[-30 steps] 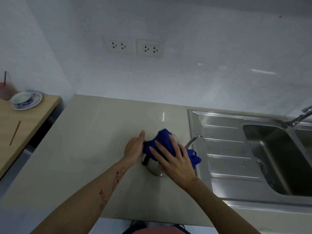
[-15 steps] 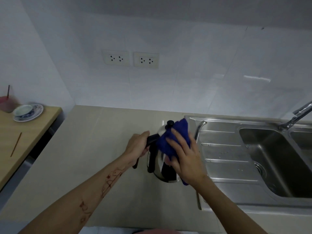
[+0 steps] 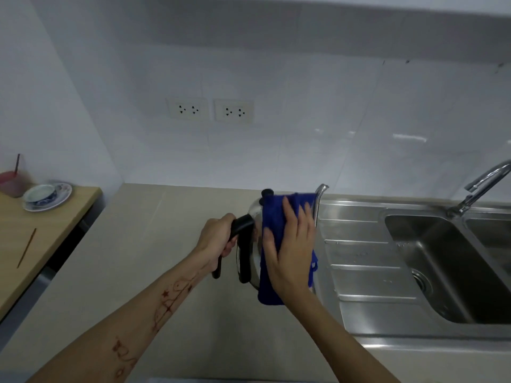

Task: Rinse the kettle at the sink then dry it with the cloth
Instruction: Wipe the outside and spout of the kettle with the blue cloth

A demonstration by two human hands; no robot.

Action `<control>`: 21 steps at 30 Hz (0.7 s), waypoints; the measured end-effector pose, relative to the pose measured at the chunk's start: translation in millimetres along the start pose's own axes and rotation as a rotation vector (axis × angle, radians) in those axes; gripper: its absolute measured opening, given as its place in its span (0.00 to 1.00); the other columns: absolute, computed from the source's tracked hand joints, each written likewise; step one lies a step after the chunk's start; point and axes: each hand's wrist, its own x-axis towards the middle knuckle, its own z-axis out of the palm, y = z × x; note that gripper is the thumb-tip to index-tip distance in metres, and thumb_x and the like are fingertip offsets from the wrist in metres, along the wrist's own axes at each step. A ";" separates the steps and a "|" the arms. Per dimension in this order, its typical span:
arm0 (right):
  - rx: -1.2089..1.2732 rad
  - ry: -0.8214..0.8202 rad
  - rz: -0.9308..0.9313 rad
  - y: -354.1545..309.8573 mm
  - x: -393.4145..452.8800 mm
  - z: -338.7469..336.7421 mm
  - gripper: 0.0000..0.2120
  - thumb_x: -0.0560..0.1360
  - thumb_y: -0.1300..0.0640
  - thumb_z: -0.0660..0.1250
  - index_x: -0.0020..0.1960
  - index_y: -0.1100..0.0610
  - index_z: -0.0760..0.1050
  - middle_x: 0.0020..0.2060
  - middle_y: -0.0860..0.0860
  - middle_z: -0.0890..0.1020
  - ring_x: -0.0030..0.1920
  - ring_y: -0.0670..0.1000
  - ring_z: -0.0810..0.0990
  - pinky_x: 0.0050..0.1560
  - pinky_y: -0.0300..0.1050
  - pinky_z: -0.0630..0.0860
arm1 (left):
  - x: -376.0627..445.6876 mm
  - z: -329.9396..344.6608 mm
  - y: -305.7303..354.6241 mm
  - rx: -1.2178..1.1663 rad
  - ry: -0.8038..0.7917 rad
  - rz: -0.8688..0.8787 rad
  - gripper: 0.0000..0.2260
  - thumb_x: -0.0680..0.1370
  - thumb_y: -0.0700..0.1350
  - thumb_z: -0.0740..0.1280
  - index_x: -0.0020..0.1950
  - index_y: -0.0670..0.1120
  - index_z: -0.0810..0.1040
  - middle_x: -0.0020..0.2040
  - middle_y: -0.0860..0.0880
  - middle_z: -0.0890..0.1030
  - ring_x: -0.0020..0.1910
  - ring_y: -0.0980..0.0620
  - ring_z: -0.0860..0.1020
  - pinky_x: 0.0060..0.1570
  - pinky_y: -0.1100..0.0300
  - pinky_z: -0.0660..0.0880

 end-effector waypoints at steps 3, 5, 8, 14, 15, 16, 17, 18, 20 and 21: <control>0.018 -0.138 -0.054 15.2 6.2 -14.2 0.24 0.76 0.46 0.57 0.69 0.53 0.68 0.65 0.52 0.74 0.67 0.52 0.70 0.69 0.50 0.66 | -4.4 -3.1 -10.1 0.039 -0.020 -0.015 0.18 0.77 0.44 0.59 0.27 0.43 0.72 0.22 0.47 0.69 0.18 0.53 0.63 0.22 0.63 0.57; 0.057 -0.236 0.005 8.4 34.2 -23.2 0.12 0.77 0.50 0.58 0.55 0.54 0.75 0.48 0.50 0.80 0.49 0.50 0.76 0.52 0.49 0.72 | -8.1 -1.0 -15.3 0.058 -0.009 -0.015 0.18 0.77 0.44 0.58 0.27 0.43 0.71 0.22 0.47 0.69 0.18 0.53 0.63 0.22 0.63 0.57; 0.071 -0.599 0.220 -8.5 82.1 -33.2 0.16 0.79 0.51 0.55 0.40 0.57 0.74 0.38 0.54 0.81 0.38 0.49 0.74 0.47 0.53 0.70 | -6.6 3.5 -16.7 0.179 0.079 0.017 0.16 0.77 0.46 0.59 0.31 0.42 0.73 0.22 0.47 0.73 0.21 0.51 0.68 0.25 0.62 0.62; -0.411 -0.921 -0.315 -36.2 96.4 -34.3 0.16 0.80 0.51 0.54 0.41 0.56 0.75 0.40 0.54 0.80 0.42 0.55 0.75 0.43 0.49 0.71 | -6.2 8.4 -25.9 0.311 0.267 0.011 0.17 0.78 0.49 0.56 0.36 0.41 0.76 0.29 0.45 0.79 0.29 0.45 0.75 0.34 0.57 0.67; -0.528 -0.902 -0.473 -35.6 93.8 -33.6 0.16 0.79 0.51 0.54 0.45 0.56 0.77 0.43 0.54 0.81 0.45 0.56 0.76 0.45 0.49 0.72 | -7.0 10.2 -27.5 0.347 0.273 0.011 0.18 0.78 0.50 0.56 0.37 0.41 0.77 0.30 0.45 0.80 0.30 0.45 0.75 0.33 0.57 0.67; -0.639 -0.872 -0.627 -33.7 90.3 -34.0 0.18 0.78 0.50 0.53 0.48 0.57 0.79 0.45 0.54 0.82 0.48 0.58 0.76 0.47 0.50 0.72 | -7.9 12.3 -29.0 0.383 0.276 0.009 0.18 0.78 0.50 0.55 0.39 0.40 0.78 0.31 0.45 0.81 0.31 0.45 0.76 0.33 0.57 0.67; -0.744 -0.836 -0.772 -29.5 86.4 -34.6 0.20 0.77 0.49 0.52 0.49 0.57 0.79 0.45 0.54 0.82 0.50 0.58 0.75 0.47 0.51 0.72 | -8.7 14.4 -30.6 0.407 0.278 0.005 0.19 0.78 0.50 0.55 0.40 0.40 0.79 0.32 0.45 0.82 0.32 0.45 0.77 0.33 0.57 0.67; -0.828 -0.796 -0.894 -23.3 81.0 -35.6 0.21 0.77 0.48 0.50 0.48 0.57 0.79 0.44 0.53 0.83 0.52 0.59 0.76 0.47 0.52 0.72 | -8.7 15.6 -32.7 0.406 0.277 -0.004 0.19 0.78 0.50 0.55 0.40 0.40 0.79 0.32 0.45 0.82 0.31 0.45 0.78 0.32 0.58 0.67; -0.912 -0.666 -1.031 -9.2 66.7 -33.7 0.22 0.77 0.48 0.50 0.46 0.56 0.80 0.44 0.52 0.84 0.57 0.58 0.76 0.50 0.53 0.72 | -8.1 15.8 -36.5 0.337 0.260 -0.016 0.18 0.78 0.49 0.55 0.36 0.41 0.77 0.30 0.46 0.81 0.30 0.46 0.76 0.34 0.58 0.68; -0.917 -0.584 -1.016 -4.4 59.0 -30.2 0.21 0.78 0.49 0.51 0.46 0.56 0.81 0.46 0.52 0.85 0.60 0.58 0.76 0.52 0.53 0.71 | -7.7 15.3 -37.2 0.300 0.248 -0.012 0.18 0.78 0.49 0.56 0.34 0.42 0.77 0.29 0.46 0.80 0.30 0.45 0.76 0.34 0.57 0.68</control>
